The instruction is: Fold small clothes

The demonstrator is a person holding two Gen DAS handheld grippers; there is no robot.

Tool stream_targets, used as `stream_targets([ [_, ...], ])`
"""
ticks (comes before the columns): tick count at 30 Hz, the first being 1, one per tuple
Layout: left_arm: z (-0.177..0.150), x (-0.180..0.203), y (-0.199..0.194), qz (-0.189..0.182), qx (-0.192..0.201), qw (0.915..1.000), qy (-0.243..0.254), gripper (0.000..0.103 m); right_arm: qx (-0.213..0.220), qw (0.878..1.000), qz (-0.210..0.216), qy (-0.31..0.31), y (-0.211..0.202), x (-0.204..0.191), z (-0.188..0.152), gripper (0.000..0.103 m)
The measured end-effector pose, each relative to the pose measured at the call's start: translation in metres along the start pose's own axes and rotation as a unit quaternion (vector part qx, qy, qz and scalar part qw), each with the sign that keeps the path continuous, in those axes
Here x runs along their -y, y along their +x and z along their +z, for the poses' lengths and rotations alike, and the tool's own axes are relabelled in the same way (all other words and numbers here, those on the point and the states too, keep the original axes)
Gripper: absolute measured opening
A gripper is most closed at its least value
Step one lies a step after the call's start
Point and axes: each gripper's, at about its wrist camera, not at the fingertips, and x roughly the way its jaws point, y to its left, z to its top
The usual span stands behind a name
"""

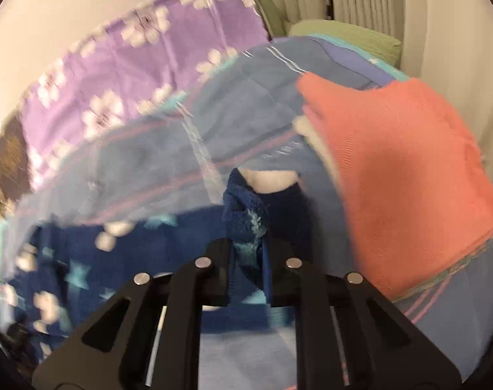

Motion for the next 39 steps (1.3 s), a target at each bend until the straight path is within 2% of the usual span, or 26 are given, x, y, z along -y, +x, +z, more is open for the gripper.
stream_targets([
  [2,0.000,0.001,0.000,0.005,0.001,1.0000,0.002,0.055,0.000,0.998,0.064,-0.004,-0.006,-0.028,-0.005,0.013],
  [3,0.000,0.001,0.000,0.006,0.001,1.0000,0.002,0.056,0.004,0.994,0.102,-0.023,-0.012,-0.056,-0.011,0.013],
  [5,0.000,0.000,0.000,0.010,0.002,0.9999,0.001,0.060,0.009,0.988,0.148,-0.053,-0.018,-0.094,-0.019,0.013],
  [8,0.000,-0.002,-0.001,0.010,0.001,0.9999,-0.003,0.061,-0.005,0.967,0.237,-0.094,-0.026,-0.161,-0.042,0.013],
  [10,0.000,-0.002,0.000,0.009,0.001,1.0000,-0.004,0.061,-0.020,0.953,0.270,-0.134,-0.024,-0.202,-0.066,0.013],
  [14,0.001,-0.003,0.000,0.006,0.001,1.0000,-0.006,0.061,-0.081,0.936,0.260,-0.223,0.007,-0.258,-0.130,0.013],
  [17,0.001,-0.004,0.001,-0.001,0.001,0.9999,-0.010,0.062,-0.134,0.929,0.237,-0.250,0.035,-0.262,-0.168,0.014],
  [19,0.001,-0.006,0.001,-0.007,0.002,0.9999,-0.014,0.062,-0.146,0.927,0.230,-0.258,0.044,-0.256,-0.182,0.014],
  [22,0.002,-0.009,-0.001,-0.024,0.005,0.9994,-0.024,0.062,-0.140,0.926,0.246,-0.250,0.040,-0.249,-0.186,0.016],
  [24,0.006,-0.017,-0.009,-0.075,0.009,0.9959,-0.051,0.062,-0.138,0.924,0.260,-0.244,0.038,-0.245,-0.187,0.022],
  [25,0.010,-0.022,-0.015,-0.121,0.010,0.9891,-0.083,0.062,-0.137,0.924,0.263,-0.242,0.038,-0.242,-0.188,0.022],
  [27,0.018,-0.021,-0.025,-0.179,0.013,0.9764,-0.120,0.062,-0.139,0.924,0.265,-0.236,0.042,-0.237,-0.191,0.022],
  [29,0.030,-0.004,-0.033,-0.221,0.010,0.9680,-0.118,0.062,-0.138,0.924,0.270,-0.232,0.042,-0.234,-0.191,0.023],
  [34,0.048,0.064,-0.019,-0.246,-0.043,0.9671,-0.047,0.062,-0.132,0.923,0.286,-0.221,0.036,-0.225,-0.193,0.030],
  [37,0.050,0.089,0.002,-0.273,-0.083,0.9571,-0.049,0.062,-0.138,0.922,0.294,-0.209,0.038,-0.220,-0.192,0.030],
  [38,0.049,0.095,0.008,-0.271,-0.086,0.9573,-0.053,0.062,-0.141,0.922,0.298,-0.204,0.039,-0.219,-0.192,0.030],
  [39,0.049,0.098,0.010,-0.270,-0.088,0.9573,-0.055,0.057,-0.142,0.921,0.300,-0.202,0.039,-0.218,-0.192,0.030],
])
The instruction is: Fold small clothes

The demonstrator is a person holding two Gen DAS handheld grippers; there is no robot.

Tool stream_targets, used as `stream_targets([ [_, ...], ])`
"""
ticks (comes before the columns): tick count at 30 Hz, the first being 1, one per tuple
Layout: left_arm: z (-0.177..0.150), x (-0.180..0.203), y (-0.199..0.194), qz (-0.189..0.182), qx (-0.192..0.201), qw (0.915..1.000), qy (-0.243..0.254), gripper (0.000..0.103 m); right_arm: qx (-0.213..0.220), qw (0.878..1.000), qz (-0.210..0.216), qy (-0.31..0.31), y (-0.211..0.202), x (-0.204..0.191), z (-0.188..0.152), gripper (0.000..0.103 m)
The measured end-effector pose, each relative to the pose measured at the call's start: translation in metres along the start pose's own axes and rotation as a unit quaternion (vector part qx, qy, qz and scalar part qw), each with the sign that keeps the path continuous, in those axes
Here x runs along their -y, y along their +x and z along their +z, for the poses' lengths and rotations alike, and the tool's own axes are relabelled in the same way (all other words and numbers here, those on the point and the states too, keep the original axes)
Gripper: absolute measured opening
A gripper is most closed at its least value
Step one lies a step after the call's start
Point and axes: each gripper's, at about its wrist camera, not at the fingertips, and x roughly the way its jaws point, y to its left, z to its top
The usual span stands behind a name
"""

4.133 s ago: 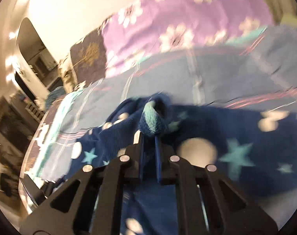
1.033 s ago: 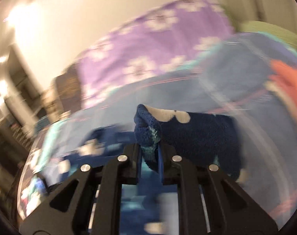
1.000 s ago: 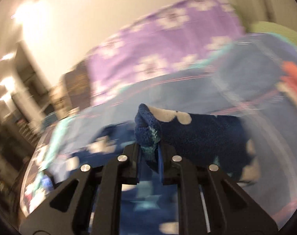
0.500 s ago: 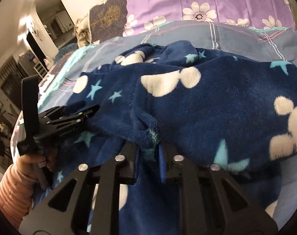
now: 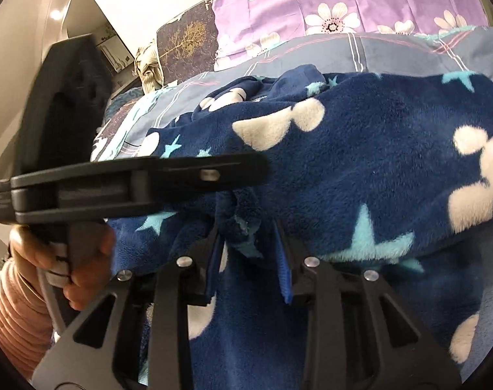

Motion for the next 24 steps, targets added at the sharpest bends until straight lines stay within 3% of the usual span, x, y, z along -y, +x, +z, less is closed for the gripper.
stream_targets([
  [1,0.002,0.002,0.005,-0.003,-0.005,1.0000,-0.007,0.048,0.000,1.000,0.003,0.002,0.000,0.001,0.000,0.030],
  [2,0.003,0.002,0.008,-0.006,-0.010,0.9999,-0.012,0.023,0.001,1.000,0.005,0.002,-0.001,0.001,0.000,0.031],
  [3,0.003,0.003,0.010,-0.006,-0.015,0.9998,-0.016,0.011,0.002,1.000,0.009,0.002,-0.001,0.001,0.000,0.033],
  [5,0.006,0.009,0.003,0.013,-0.003,0.9999,0.002,0.010,0.010,1.000,0.014,0.001,-0.005,0.000,0.000,0.035],
  [7,0.012,0.021,-0.006,0.026,0.011,0.9992,0.028,0.010,0.020,1.000,0.019,-0.003,-0.010,-0.002,-0.001,0.043],
  [9,0.022,0.035,-0.022,0.036,0.028,0.9974,0.055,0.009,0.026,0.999,0.019,-0.006,-0.013,-0.003,-0.001,0.058],
  [10,0.028,0.041,-0.034,0.045,0.042,0.9956,0.071,0.009,0.025,1.000,0.016,-0.006,-0.012,-0.004,-0.002,0.059],
  [12,0.040,0.049,-0.056,0.063,0.069,0.9914,0.092,0.010,0.018,1.000,0.006,0.006,-0.009,0.000,-0.002,0.061],
  [17,0.055,0.033,-0.099,0.088,0.102,0.9868,0.090,0.009,0.007,0.999,0.008,0.054,-0.005,0.018,-0.002,0.059],
  [20,0.056,0.012,-0.116,0.103,0.110,0.9859,0.072,0.009,0.013,0.999,-0.003,0.037,-0.008,0.010,-0.002,0.060],
  [24,0.053,-0.014,-0.129,0.107,0.114,0.9868,0.043,0.009,0.045,0.999,0.019,0.011,-0.022,0.000,0.000,0.060],
])
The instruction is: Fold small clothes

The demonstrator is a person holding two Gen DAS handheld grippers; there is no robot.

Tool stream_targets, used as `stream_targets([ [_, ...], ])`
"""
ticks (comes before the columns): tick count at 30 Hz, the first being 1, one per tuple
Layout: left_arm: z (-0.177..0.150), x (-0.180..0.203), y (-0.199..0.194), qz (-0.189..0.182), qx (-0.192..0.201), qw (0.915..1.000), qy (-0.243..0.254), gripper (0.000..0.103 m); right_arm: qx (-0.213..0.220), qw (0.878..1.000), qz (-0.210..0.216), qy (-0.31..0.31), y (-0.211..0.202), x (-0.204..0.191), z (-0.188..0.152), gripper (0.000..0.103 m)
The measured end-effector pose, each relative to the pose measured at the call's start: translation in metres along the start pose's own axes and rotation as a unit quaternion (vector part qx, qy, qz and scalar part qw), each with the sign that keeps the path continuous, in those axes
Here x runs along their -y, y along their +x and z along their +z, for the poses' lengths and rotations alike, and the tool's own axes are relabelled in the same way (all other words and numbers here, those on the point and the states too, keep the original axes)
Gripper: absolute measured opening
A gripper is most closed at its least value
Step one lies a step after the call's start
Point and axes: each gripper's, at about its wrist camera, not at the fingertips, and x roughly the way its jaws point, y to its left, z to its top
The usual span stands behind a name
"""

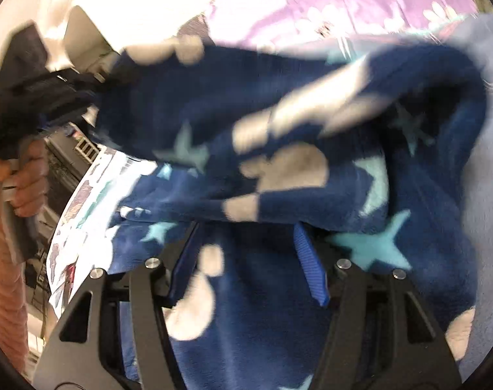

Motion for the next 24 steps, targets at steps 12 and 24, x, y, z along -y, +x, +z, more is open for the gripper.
stream_targets([
  [12,-0.003,-0.033,-0.015,0.026,0.008,0.9996,-0.007,0.009,-0.012,0.997,-0.033,0.068,-0.009,0.039,0.016,0.031],
  [24,-0.014,-0.083,-0.026,0.060,-0.006,0.9968,-0.051,0.010,-0.048,0.990,-0.130,0.034,-0.001,0.049,0.019,0.022],
])
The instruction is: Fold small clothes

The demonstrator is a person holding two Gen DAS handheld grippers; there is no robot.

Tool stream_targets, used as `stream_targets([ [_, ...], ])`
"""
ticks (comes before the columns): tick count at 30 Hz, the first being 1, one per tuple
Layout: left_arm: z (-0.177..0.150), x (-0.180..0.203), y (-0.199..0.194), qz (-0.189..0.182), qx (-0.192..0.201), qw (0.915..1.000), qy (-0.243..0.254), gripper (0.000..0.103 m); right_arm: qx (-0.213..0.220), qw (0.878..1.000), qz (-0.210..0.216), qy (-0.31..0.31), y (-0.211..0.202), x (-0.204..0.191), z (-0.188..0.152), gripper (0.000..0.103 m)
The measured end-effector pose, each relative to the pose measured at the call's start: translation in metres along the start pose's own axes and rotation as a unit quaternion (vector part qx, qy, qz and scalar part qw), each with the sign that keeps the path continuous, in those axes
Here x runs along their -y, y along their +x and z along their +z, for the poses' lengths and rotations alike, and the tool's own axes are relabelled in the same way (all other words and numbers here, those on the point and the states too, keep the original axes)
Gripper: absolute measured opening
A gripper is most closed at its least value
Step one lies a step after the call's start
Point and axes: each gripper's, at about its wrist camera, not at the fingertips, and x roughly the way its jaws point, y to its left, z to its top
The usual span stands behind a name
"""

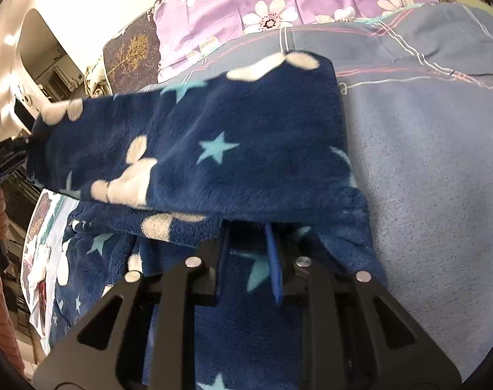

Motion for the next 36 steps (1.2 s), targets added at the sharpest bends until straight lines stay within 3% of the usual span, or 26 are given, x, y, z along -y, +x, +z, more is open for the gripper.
stream_targets([
  [7,-0.032,-0.032,0.040,0.063,-0.062,0.9960,-0.011,0.016,0.000,1.000,-0.018,-0.017,0.004,-0.005,-0.002,0.022],
  [11,-0.045,-0.032,0.043,0.108,-0.053,0.9927,0.004,0.019,-0.004,0.999,-0.023,-0.026,0.004,-0.007,-0.004,0.023],
  [16,-0.050,-0.012,0.036,0.060,-0.031,0.9975,0.021,0.026,-0.021,0.999,-0.034,-0.037,-0.004,-0.015,-0.008,0.025],
  [18,-0.056,-0.002,0.046,0.052,-0.038,0.9973,0.033,0.035,-0.025,0.999,-0.008,-0.034,-0.018,-0.019,-0.007,0.026],
  [21,-0.075,0.005,0.077,0.056,-0.074,0.9949,0.041,0.037,0.011,0.999,0.012,-0.051,-0.046,-0.030,-0.001,0.026],
  [22,-0.084,0.007,0.082,0.064,-0.061,0.9949,0.048,0.038,0.028,0.998,0.009,-0.059,-0.054,-0.034,0.003,0.027],
  [24,-0.098,0.019,0.082,0.089,-0.020,0.9923,0.083,0.039,0.058,0.996,0.000,-0.069,-0.062,-0.039,0.012,0.043],
  [26,-0.101,0.023,0.080,0.101,-0.016,0.9902,0.095,0.039,0.069,0.995,-0.014,-0.071,-0.053,-0.036,0.019,0.049],
  [28,-0.099,0.018,0.080,0.091,-0.018,0.9920,0.085,0.040,0.037,0.994,-0.058,-0.084,-0.024,-0.030,0.021,0.051],
  [29,-0.098,0.016,0.078,0.085,-0.018,0.9930,0.080,0.040,0.000,0.993,-0.090,-0.079,-0.002,-0.020,0.018,0.049],
  [30,-0.098,0.013,0.077,0.078,-0.016,0.9941,0.074,0.041,-0.015,0.994,-0.080,-0.069,0.015,-0.011,0.010,0.049],
  [31,-0.098,0.012,0.076,0.075,-0.014,0.9945,0.072,0.041,0.007,0.994,-0.078,-0.077,0.012,-0.011,0.006,0.049],
  [36,-0.096,0.013,0.075,0.078,-0.013,0.9942,0.073,0.042,-0.007,0.986,-0.113,-0.124,0.010,-0.026,0.000,0.052],
])
